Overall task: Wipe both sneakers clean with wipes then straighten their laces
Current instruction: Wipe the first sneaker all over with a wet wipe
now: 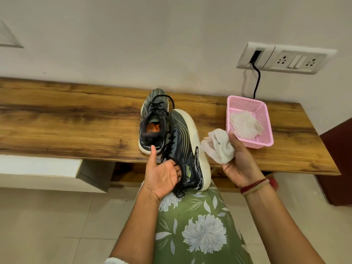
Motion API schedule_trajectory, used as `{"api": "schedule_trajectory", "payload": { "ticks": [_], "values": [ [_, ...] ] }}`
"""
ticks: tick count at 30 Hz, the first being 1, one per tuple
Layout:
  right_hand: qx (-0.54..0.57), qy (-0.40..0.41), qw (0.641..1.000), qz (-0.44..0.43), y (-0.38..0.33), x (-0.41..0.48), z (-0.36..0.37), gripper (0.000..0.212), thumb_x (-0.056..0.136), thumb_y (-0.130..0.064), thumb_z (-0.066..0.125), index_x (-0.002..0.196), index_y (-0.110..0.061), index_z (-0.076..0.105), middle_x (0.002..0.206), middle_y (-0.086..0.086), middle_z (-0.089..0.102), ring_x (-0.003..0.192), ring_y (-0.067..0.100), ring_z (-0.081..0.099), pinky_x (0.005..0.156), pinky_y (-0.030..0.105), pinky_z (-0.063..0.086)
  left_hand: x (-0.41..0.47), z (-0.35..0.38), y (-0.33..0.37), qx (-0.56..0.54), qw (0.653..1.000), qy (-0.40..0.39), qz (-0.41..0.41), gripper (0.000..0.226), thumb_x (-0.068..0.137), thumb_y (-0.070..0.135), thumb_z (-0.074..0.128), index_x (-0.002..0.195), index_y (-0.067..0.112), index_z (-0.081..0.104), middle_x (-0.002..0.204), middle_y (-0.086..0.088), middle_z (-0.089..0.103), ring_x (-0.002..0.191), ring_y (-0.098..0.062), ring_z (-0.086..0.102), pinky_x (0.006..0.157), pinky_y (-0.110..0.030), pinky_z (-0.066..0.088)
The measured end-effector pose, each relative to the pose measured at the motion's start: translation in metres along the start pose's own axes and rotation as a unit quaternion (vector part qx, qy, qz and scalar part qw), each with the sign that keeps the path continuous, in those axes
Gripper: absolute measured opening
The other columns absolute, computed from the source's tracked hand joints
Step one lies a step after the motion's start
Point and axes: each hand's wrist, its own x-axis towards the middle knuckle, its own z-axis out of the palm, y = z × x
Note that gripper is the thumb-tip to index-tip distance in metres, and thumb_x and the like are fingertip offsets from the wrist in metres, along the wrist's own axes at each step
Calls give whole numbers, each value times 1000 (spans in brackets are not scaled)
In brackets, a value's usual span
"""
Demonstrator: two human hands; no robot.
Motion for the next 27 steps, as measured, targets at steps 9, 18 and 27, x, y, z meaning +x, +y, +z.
{"api": "schedule_trajectory", "payload": {
  "ticks": [9, 18, 27],
  "values": [
    [-381, 30, 909, -169, -3, 24, 13, 24, 81, -5, 67, 104, -12, 66, 102, 5, 69, 93, 18, 65, 79, 31, 53, -6, 1, 5, -20, 999, 15, 22, 93, 81, 76, 36, 118, -4, 65, 125, -24, 61, 110, -31, 64, 79, -37, 57],
    [-615, 15, 738, -277, 2, 18, 25, 14, 81, -9, 70, 94, -10, 74, 91, -5, 67, 90, 10, 59, 80, 16, 38, -12, 14, 6, 55, 998, -10, 14, 90, 82, 72, 30, 113, -4, 66, 114, -22, 67, 97, -27, 70, 73, -33, 59],
    [-640, 6, 718, -274, -15, -31, 25, 17, 83, -10, 68, 100, -9, 72, 95, -6, 65, 90, 6, 55, 75, 8, 34, -50, 48, 4, 122, 986, 36, -111, 89, 82, 72, 45, 133, -1, 53, 123, -17, 57, 112, -28, 54, 104, -37, 40]
  ]
}}
